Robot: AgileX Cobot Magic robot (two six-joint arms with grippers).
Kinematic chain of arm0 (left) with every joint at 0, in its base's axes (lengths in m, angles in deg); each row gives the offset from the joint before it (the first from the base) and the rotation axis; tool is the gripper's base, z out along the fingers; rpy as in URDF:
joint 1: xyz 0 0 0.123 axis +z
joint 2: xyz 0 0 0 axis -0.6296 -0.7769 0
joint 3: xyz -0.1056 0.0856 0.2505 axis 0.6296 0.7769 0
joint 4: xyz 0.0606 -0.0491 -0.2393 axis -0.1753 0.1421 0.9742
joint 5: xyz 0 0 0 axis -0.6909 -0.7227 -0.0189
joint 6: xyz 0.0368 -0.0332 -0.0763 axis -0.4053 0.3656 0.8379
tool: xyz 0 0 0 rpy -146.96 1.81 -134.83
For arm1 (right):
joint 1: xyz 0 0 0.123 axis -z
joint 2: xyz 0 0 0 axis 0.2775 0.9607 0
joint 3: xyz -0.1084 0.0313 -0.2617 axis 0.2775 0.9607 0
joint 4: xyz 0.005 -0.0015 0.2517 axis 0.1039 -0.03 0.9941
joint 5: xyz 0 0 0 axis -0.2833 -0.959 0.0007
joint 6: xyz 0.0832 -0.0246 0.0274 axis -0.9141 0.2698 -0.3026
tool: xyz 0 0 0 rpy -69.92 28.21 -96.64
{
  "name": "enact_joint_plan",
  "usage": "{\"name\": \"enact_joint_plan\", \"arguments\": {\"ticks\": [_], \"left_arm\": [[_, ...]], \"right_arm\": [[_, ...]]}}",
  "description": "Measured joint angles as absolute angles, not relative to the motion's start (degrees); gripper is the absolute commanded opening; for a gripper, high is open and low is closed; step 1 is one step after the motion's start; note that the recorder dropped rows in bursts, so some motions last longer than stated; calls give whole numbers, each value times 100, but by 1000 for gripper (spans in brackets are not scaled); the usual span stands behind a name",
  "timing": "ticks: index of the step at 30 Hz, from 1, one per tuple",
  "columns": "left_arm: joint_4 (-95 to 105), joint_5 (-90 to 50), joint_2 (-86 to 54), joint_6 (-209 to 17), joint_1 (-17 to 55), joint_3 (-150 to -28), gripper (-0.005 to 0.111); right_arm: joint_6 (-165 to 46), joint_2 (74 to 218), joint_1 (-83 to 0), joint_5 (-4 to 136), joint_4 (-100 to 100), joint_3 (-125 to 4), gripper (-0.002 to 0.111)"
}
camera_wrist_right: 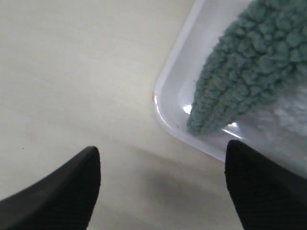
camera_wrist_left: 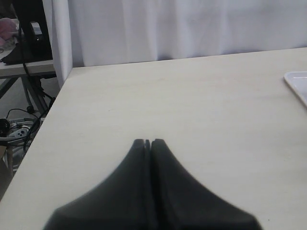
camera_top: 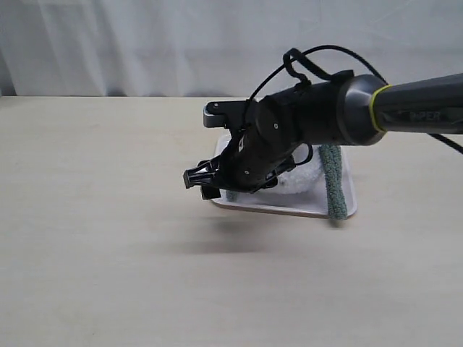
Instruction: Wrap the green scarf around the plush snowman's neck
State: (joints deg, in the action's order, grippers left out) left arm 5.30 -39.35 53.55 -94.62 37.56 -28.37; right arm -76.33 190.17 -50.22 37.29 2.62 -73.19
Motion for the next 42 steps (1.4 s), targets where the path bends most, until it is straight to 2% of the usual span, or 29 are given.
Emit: {"name": "enact_joint_plan", "arguments": {"ticks": [6, 10, 20, 29, 40, 42], "left_arm": [[530, -3935, 5355, -9462, 3756, -2837, 0], [530, -3935, 5355, -9462, 3756, -2837, 0], [530, -3935, 5355, -9462, 3756, -2837, 0], [530, -3935, 5355, -9462, 3756, -2837, 0], [530, -3935, 5355, -9462, 3756, -2837, 0], [530, -3935, 5355, -9462, 3756, -2837, 0]], "right_arm": [[-7733, 19393, -5022, 4236, 262, -7309, 69], [-7897, 19520, -5022, 4486, 148, -7309, 64], [-10163, 19540, -5022, 4073, -2078, -7309, 64], [-10484, 19553, -5022, 4509, -2367, -7309, 64], [-10518, 19853, -5022, 4879, -2388, -7309, 41], [-10530, 19854, -5001, 4904, -2388, -7309, 32]]}}
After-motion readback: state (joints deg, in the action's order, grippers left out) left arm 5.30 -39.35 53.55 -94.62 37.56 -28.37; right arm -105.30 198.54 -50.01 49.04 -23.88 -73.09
